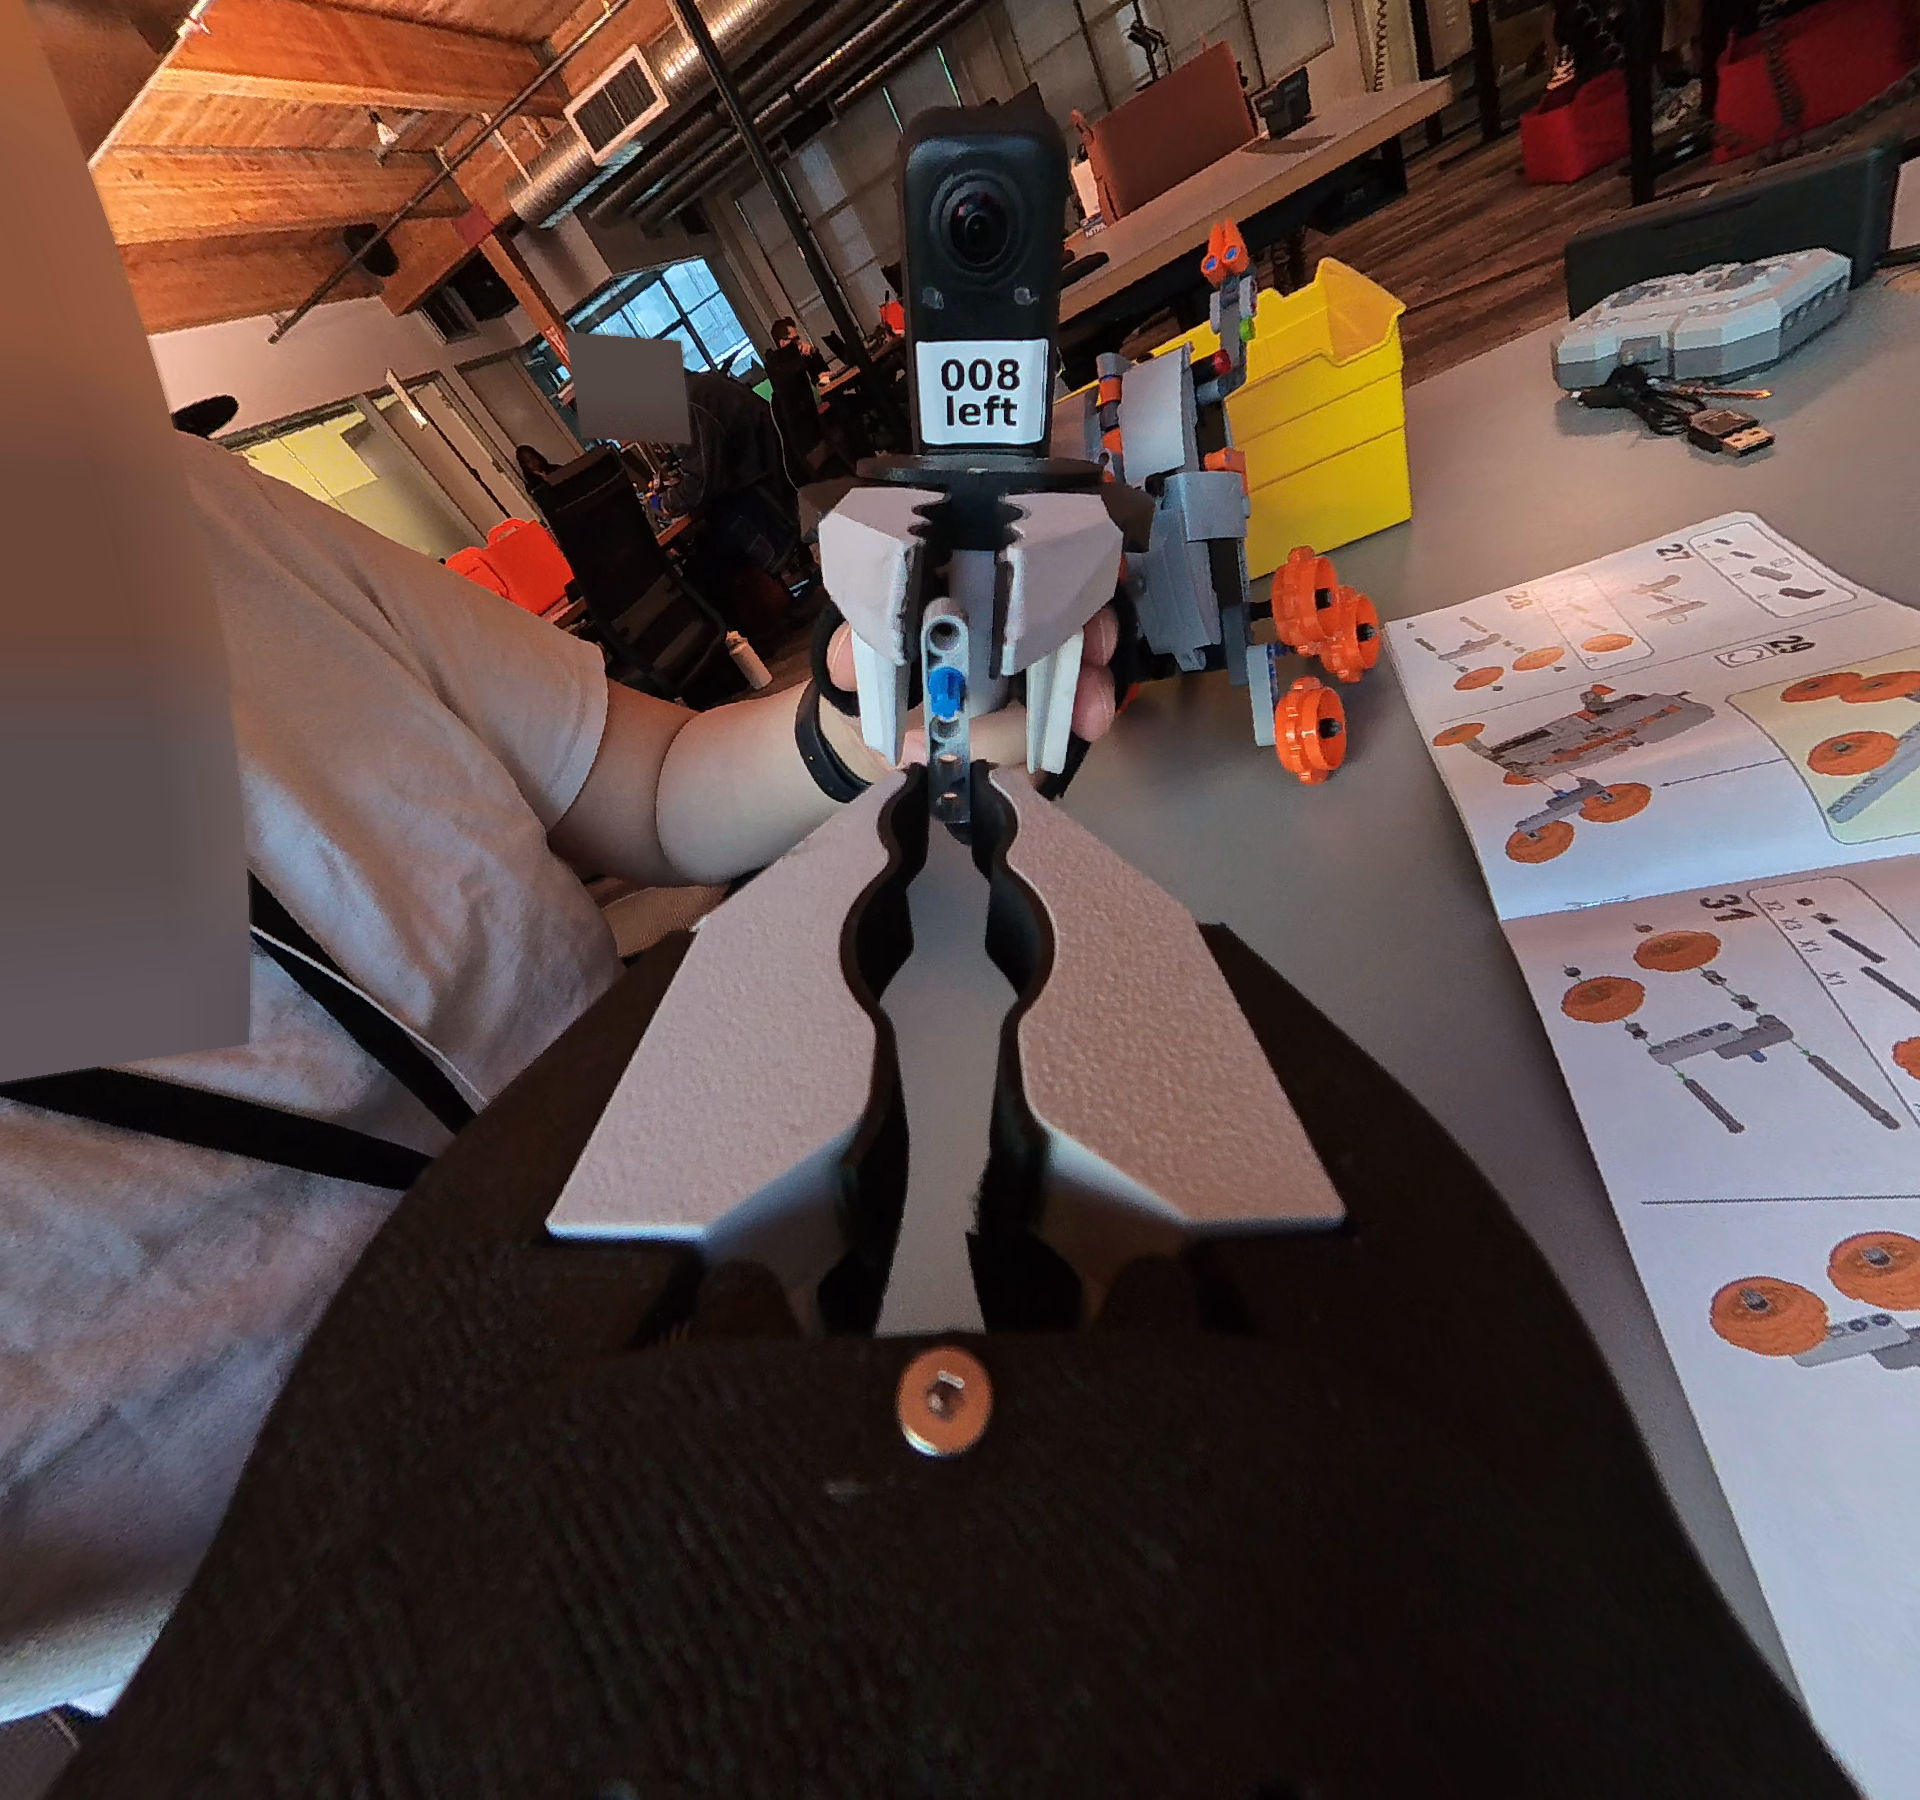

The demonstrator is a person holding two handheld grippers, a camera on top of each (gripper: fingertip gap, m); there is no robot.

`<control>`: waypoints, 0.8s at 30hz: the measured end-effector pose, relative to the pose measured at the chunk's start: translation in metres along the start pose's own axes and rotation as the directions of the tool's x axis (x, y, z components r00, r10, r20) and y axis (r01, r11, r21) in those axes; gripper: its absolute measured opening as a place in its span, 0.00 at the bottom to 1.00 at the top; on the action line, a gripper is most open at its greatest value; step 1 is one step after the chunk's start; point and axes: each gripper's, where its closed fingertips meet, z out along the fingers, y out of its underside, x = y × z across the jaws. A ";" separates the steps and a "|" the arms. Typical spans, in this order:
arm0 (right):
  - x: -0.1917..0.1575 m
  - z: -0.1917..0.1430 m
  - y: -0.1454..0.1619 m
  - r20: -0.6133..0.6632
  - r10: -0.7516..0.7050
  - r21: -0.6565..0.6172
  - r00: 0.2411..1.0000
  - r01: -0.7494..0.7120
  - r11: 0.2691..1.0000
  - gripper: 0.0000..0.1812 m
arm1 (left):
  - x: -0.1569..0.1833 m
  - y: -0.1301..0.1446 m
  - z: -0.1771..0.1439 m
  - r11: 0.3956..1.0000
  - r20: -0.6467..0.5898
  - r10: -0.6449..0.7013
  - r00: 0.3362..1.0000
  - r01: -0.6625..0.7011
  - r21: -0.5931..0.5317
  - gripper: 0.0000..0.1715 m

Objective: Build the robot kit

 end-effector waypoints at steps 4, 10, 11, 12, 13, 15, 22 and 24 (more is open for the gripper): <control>0.000 0.000 0.001 -0.003 -0.003 -0.004 1.000 0.003 1.000 0.03 | 0.001 0.001 0.000 1.000 -0.006 0.004 1.000 -0.004 -0.003 0.03; 0.001 0.000 0.000 -0.016 -0.019 -0.001 1.000 0.019 1.000 0.03 | 0.000 0.000 -0.002 0.999 0.018 0.045 0.999 -0.045 -0.011 0.03; 0.002 -0.004 -0.001 -0.036 -0.026 -0.009 0.999 0.025 1.000 0.05 | 0.000 -0.002 -0.003 0.998 0.025 0.055 0.998 -0.055 -0.001 0.03; 0.008 -0.012 -0.003 -0.093 -0.031 -0.023 0.995 0.029 0.999 0.11 | 0.000 -0.005 -0.005 0.998 0.032 0.059 0.998 -0.059 0.010 0.03; 0.017 -0.025 -0.004 -0.175 -0.033 -0.040 0.984 0.026 0.999 0.13 | -0.001 -0.008 -0.006 0.998 0.045 0.063 0.997 -0.064 0.018 0.02; 0.034 -0.054 0.007 -0.330 0.017 -0.109 0.944 -0.056 0.992 0.09 | -0.004 -0.009 -0.010 0.996 0.077 0.088 0.993 -0.089 0.008 0.03; 0.083 -0.071 0.072 -0.309 0.125 -0.297 0.943 -0.221 0.929 0.13 | -0.008 -0.004 -0.008 0.997 0.075 0.070 0.995 -0.069 -0.016 0.03; 0.089 -0.066 0.079 -0.263 0.159 -0.328 0.952 -0.243 0.913 0.13 | -0.009 0.000 -0.007 0.998 0.070 0.058 0.996 -0.056 -0.031 0.03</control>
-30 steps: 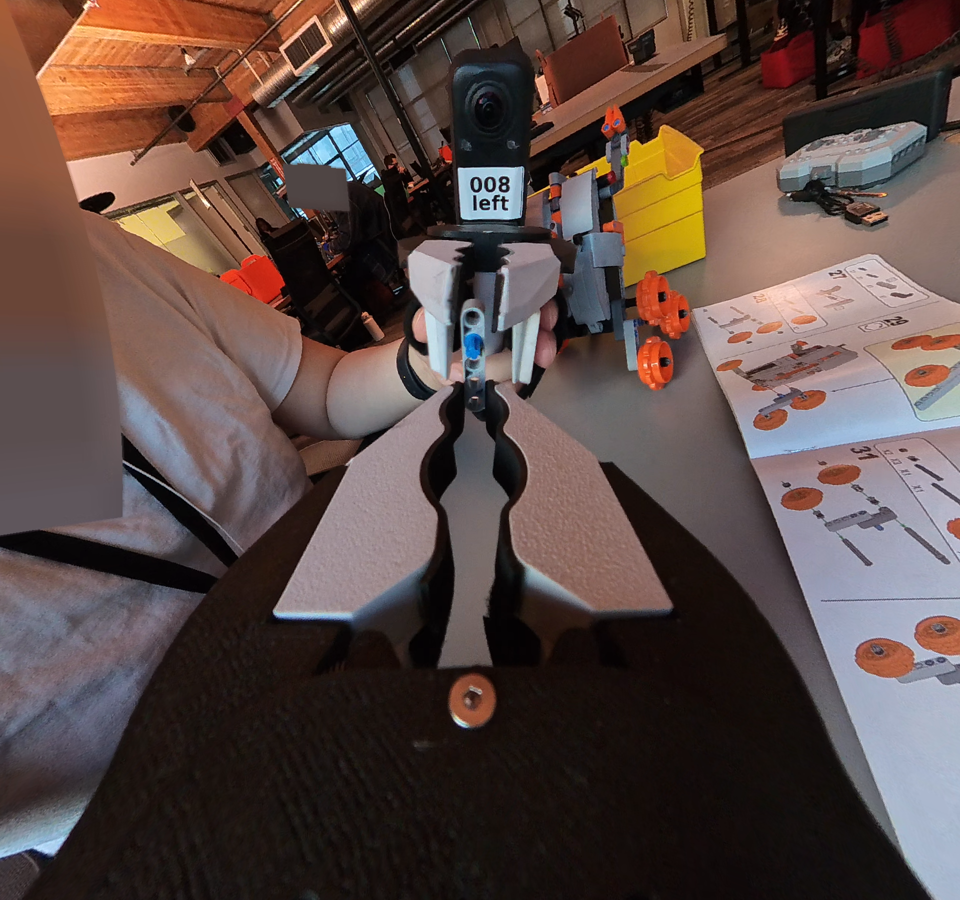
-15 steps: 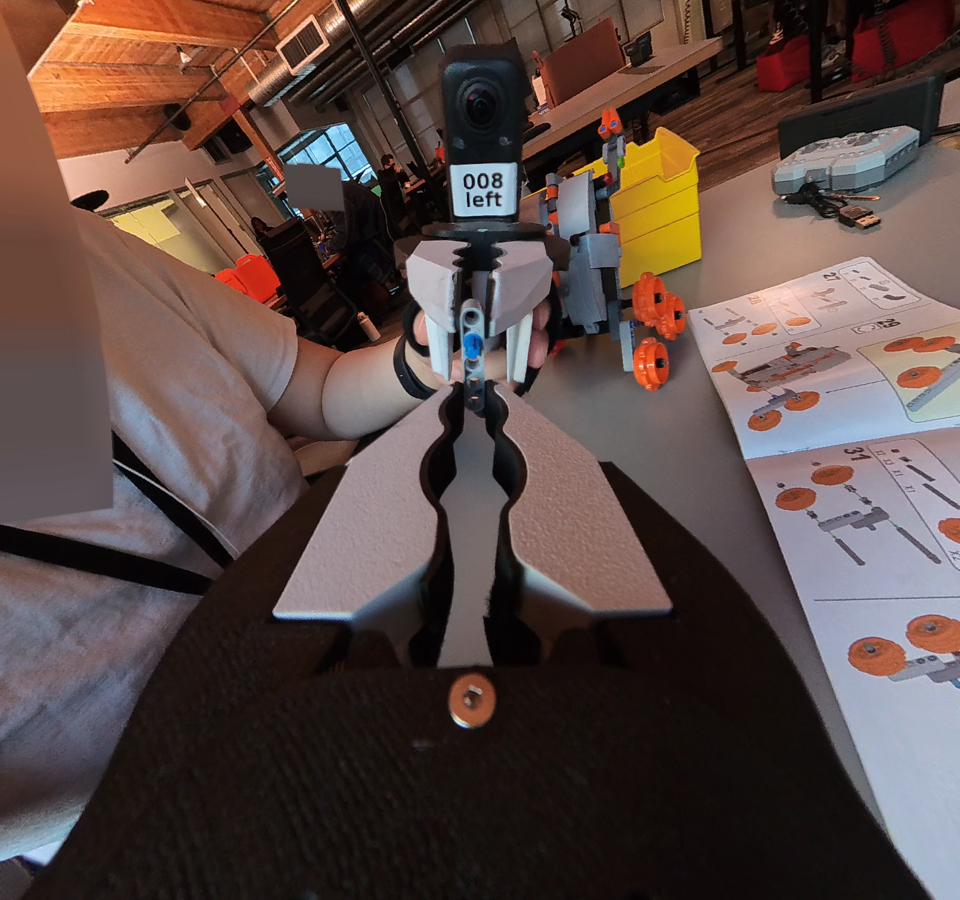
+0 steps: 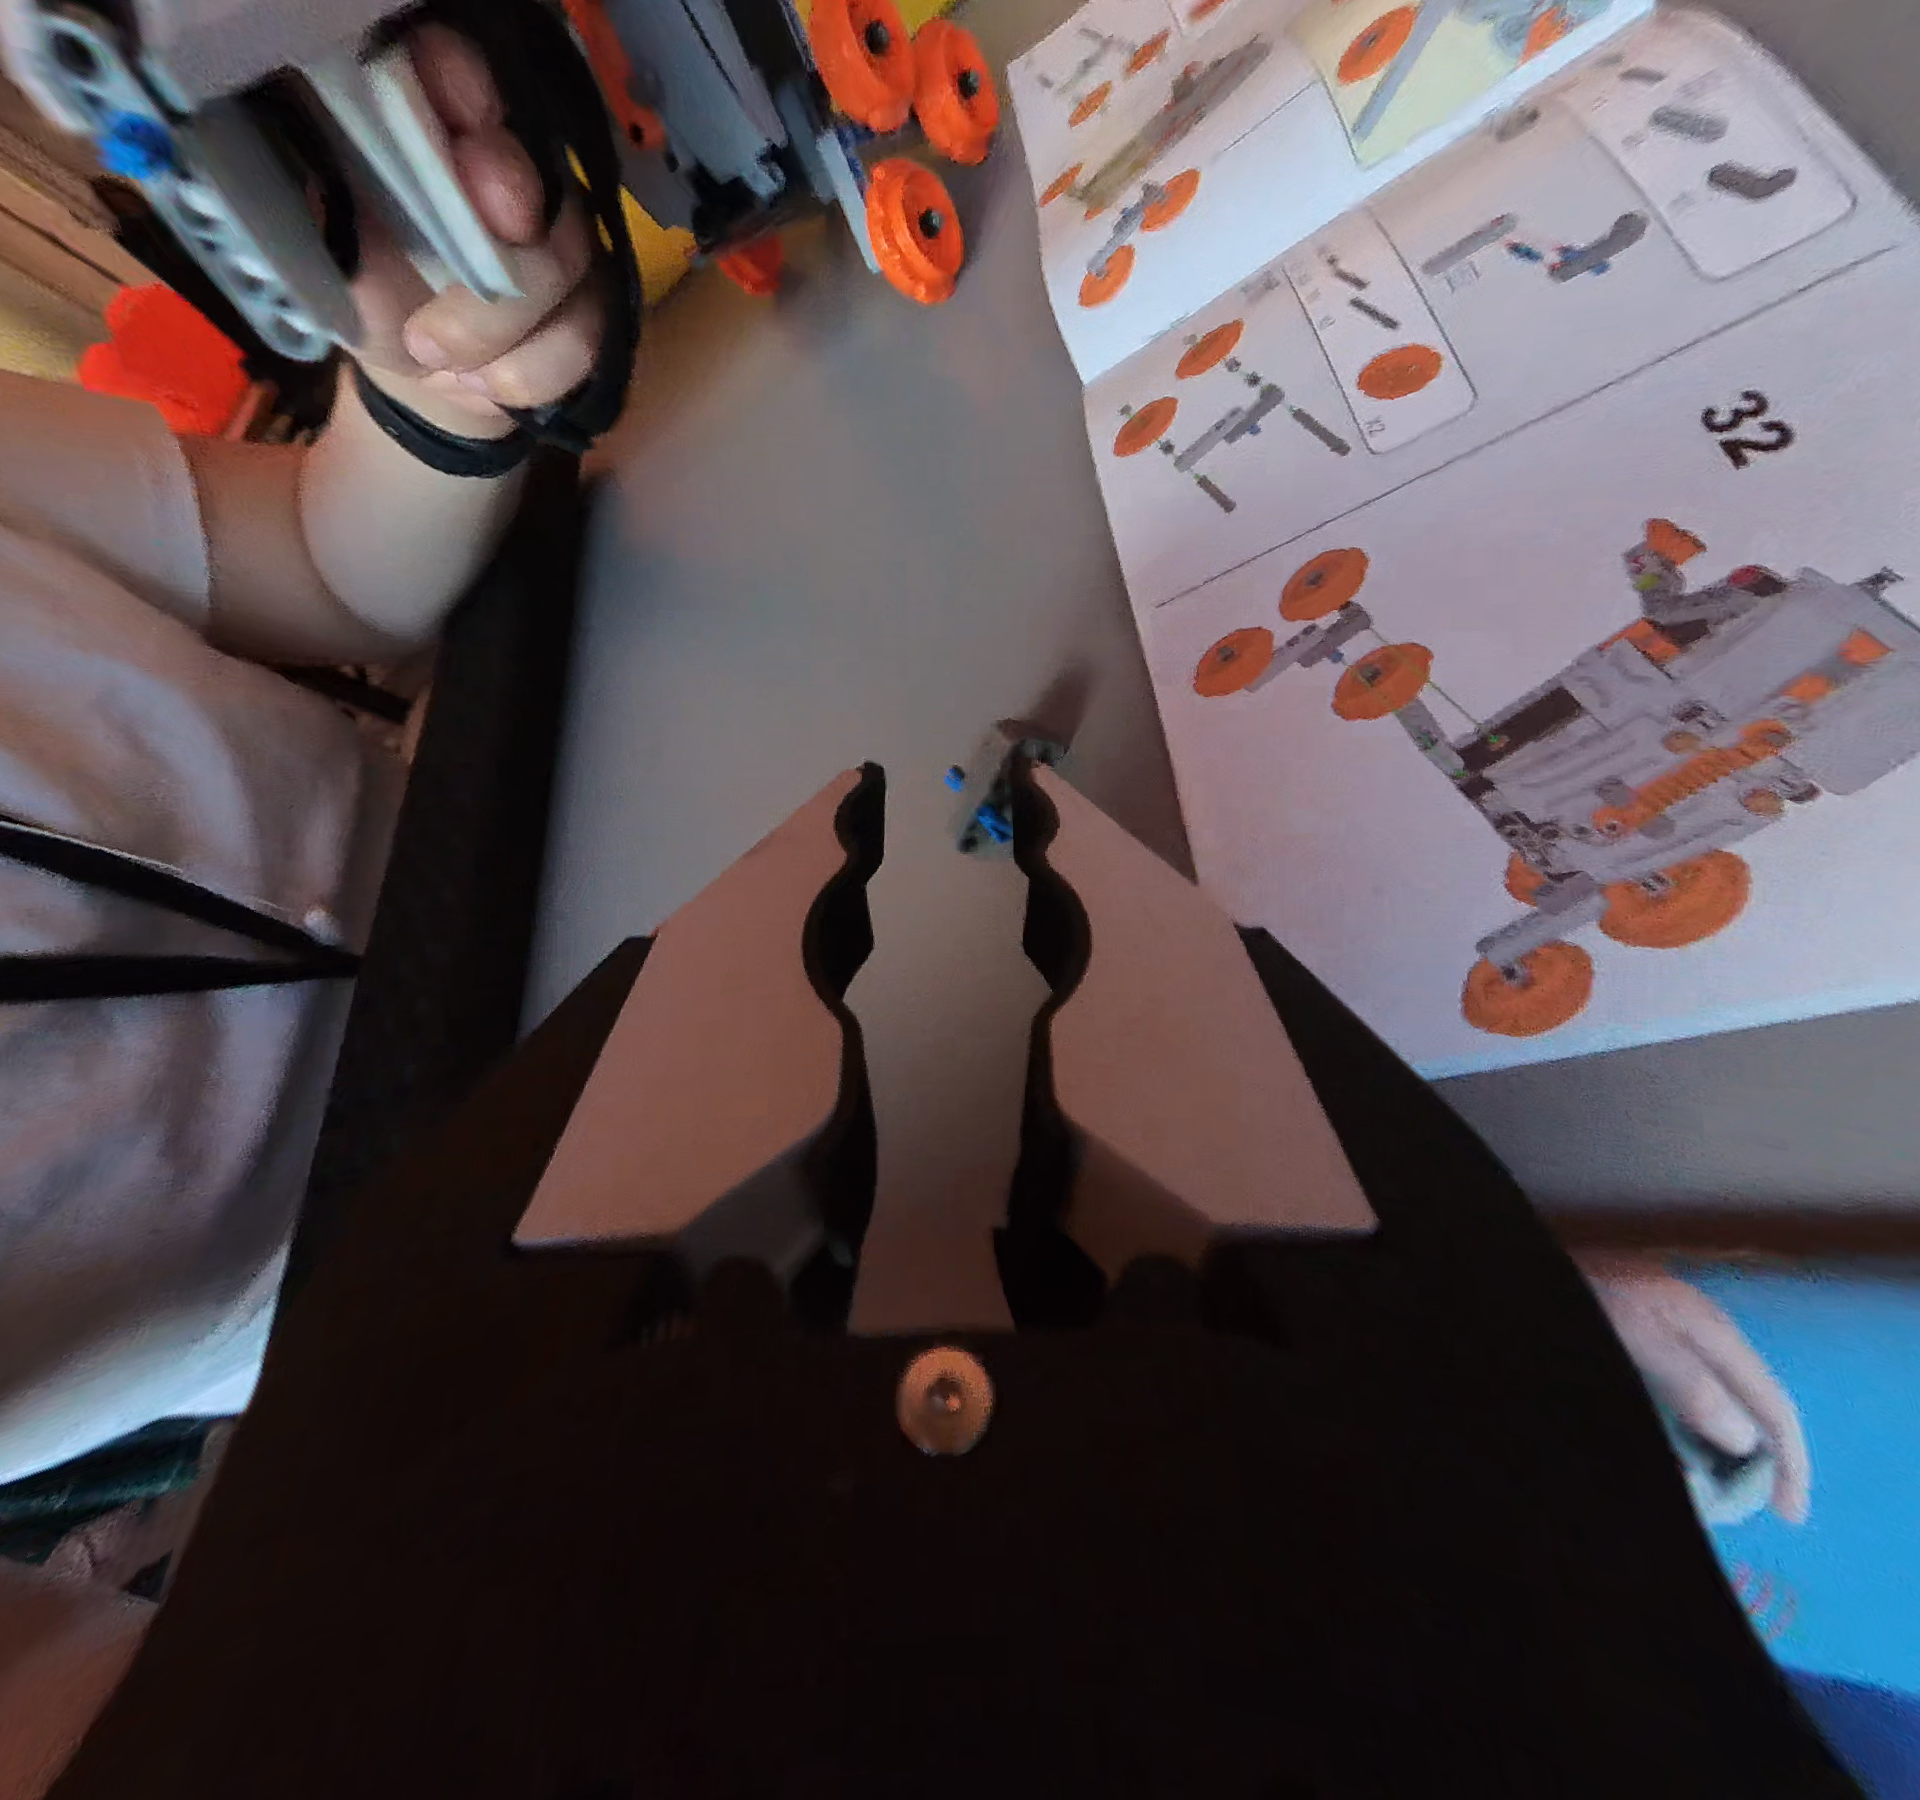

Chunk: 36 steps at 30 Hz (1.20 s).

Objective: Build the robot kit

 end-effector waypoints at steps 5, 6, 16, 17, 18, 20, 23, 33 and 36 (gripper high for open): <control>0.008 0.012 0.016 -0.015 -0.009 -0.138 1.000 0.007 0.990 0.13 | 0.000 0.000 0.000 1.000 0.003 0.004 1.000 -0.004 -0.004 0.03; 0.008 0.013 0.016 -0.015 -0.009 -0.141 1.000 0.007 0.990 0.13 | 0.000 0.000 0.000 1.000 0.003 0.003 1.000 -0.003 -0.003 0.03; -0.002 0.024 0.022 -0.058 -0.114 -0.251 0.992 0.096 0.963 0.05 | -0.003 0.003 0.001 1.000 0.011 -0.004 1.000 0.004 -0.016 0.03; -0.001 0.021 0.020 -0.095 -0.151 -0.262 0.984 0.121 0.958 0.04 | -0.003 0.003 0.001 1.000 0.012 -0.004 1.000 0.004 -0.015 0.03; 0.000 0.017 0.016 -0.142 -0.196 -0.272 0.970 0.152 0.950 0.04 | -0.003 0.002 0.000 1.000 0.013 -0.003 1.000 0.003 -0.013 0.03; 0.003 0.008 0.010 -0.273 -0.336 -0.337 0.901 0.237 0.911 0.03 | -0.004 0.001 -0.001 1.000 0.021 -0.003 1.000 0.003 -0.008 0.03; 0.003 -0.001 0.022 -0.367 -0.608 -0.563 0.704 0.352 0.747 0.03 | -0.007 -0.002 -0.003 1.000 0.032 -0.010 0.999 0.010 0.005 0.03; -0.007 0.008 0.031 -0.333 -0.711 -0.674 0.619 0.372 0.639 0.04 | -0.015 -0.003 -0.006 0.999 0.053 -0.037 0.998 0.036 0.016 0.03; -0.006 0.007 0.030 -0.345 -0.687 -0.640 0.639 0.375 0.670 0.04 | -0.014 -0.004 -0.006 0.999 0.054 -0.037 0.998 0.036 0.021 0.03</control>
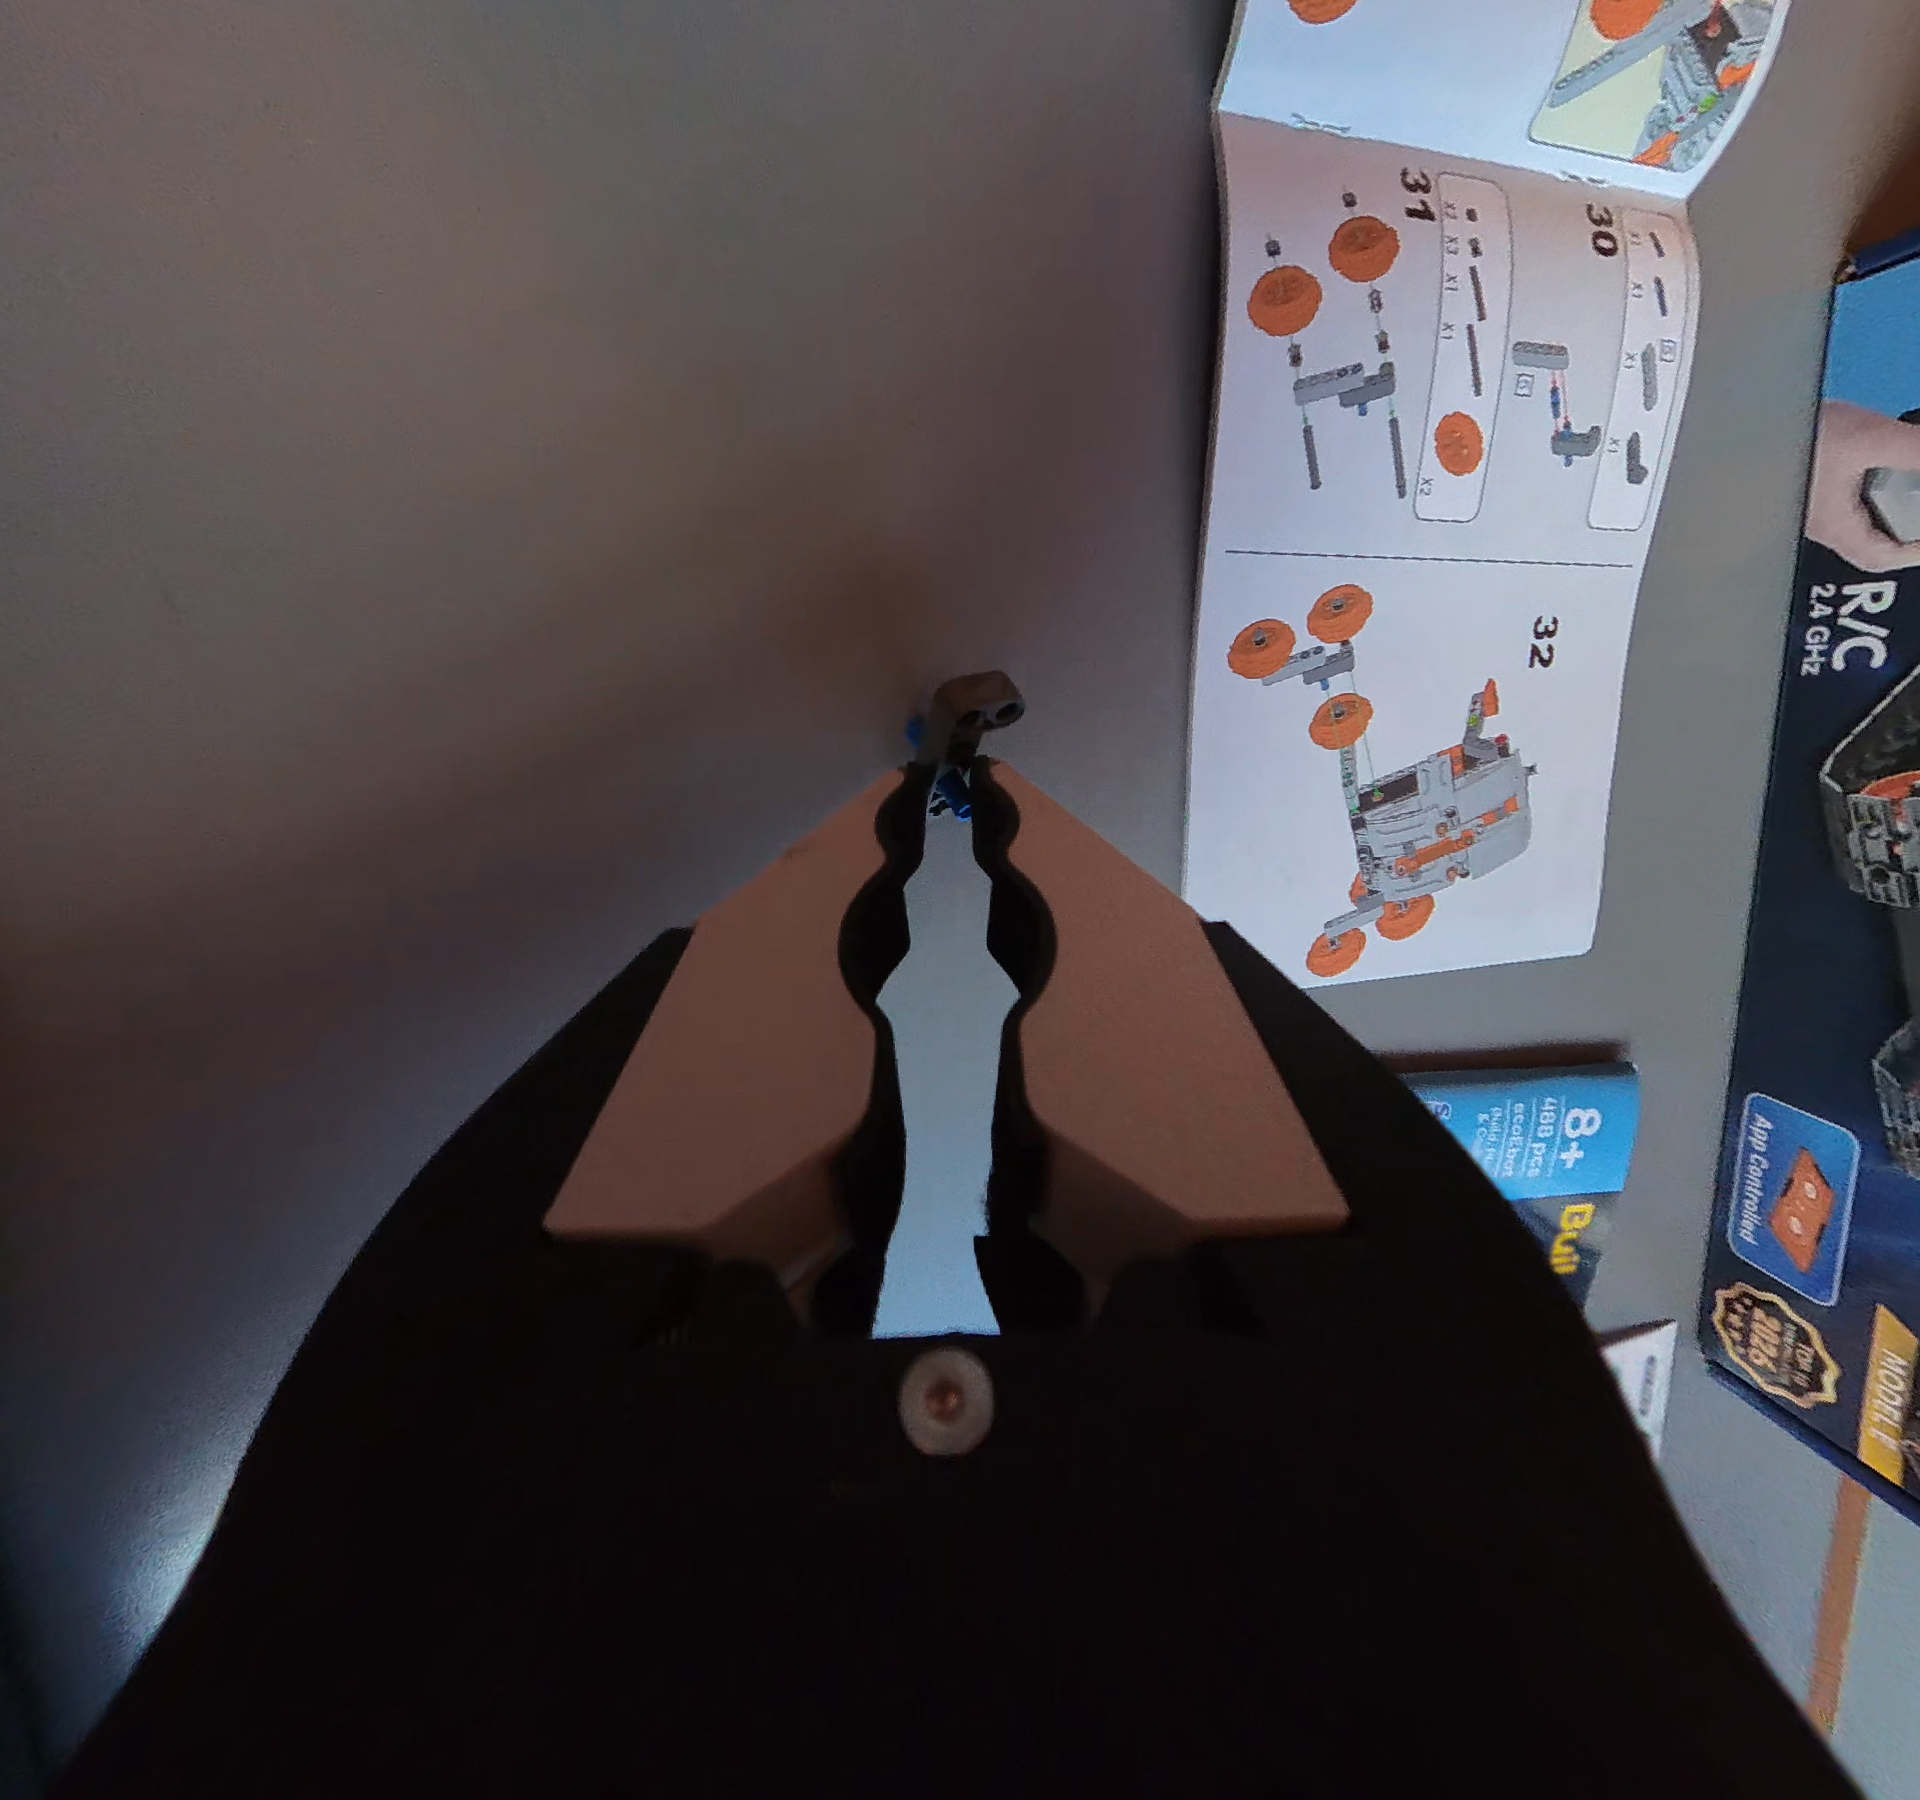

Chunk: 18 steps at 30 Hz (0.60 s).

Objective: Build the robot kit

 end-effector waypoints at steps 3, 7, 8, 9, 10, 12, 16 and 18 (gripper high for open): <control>0.001 -0.001 0.001 0.003 0.005 0.010 1.000 -0.005 1.000 0.04 | -0.001 0.000 0.000 1.000 0.001 -0.007 1.000 0.007 0.004 0.03; 0.014 -0.003 -0.002 -0.114 -0.072 -0.014 0.991 0.071 0.997 0.04 | -0.003 -0.001 -0.001 1.000 0.012 -0.007 1.000 0.007 0.007 0.03; 0.022 -0.004 -0.002 -0.180 -0.118 -0.041 0.977 0.112 0.993 0.04 | -0.003 -0.001 -0.001 1.000 0.015 -0.006 1.000 0.005 0.008 0.03; 0.030 -0.004 -0.004 -0.242 -0.166 -0.061 0.956 0.156 0.986 0.04 | -0.004 -0.001 -0.001 1.000 0.018 -0.004 1.000 0.003 0.007 0.03; 0.034 -0.002 -0.004 -0.278 -0.204 -0.082 0.939 0.189 0.979 0.04 | -0.004 -0.001 -0.001 1.000 0.020 -0.003 1.000 0.003 0.006 0.03; 0.036 0.006 0.002 -0.282 -0.253 -0.154 0.925 0.216 0.964 0.04 | -0.005 0.000 -0.001 1.000 0.021 -0.009 1.000 0.009 0.007 0.03; 0.026 0.009 -0.007 -0.252 -0.242 -0.111 0.937 0.221 0.969 0.04 | -0.006 -0.001 -0.002 1.000 0.027 -0.018 0.999 0.018 0.011 0.03; 0.022 0.010 -0.009 -0.225 -0.215 -0.085 0.950 0.201 0.976 0.05 | -0.006 -0.002 -0.002 1.000 0.024 -0.022 0.999 0.022 0.015 0.03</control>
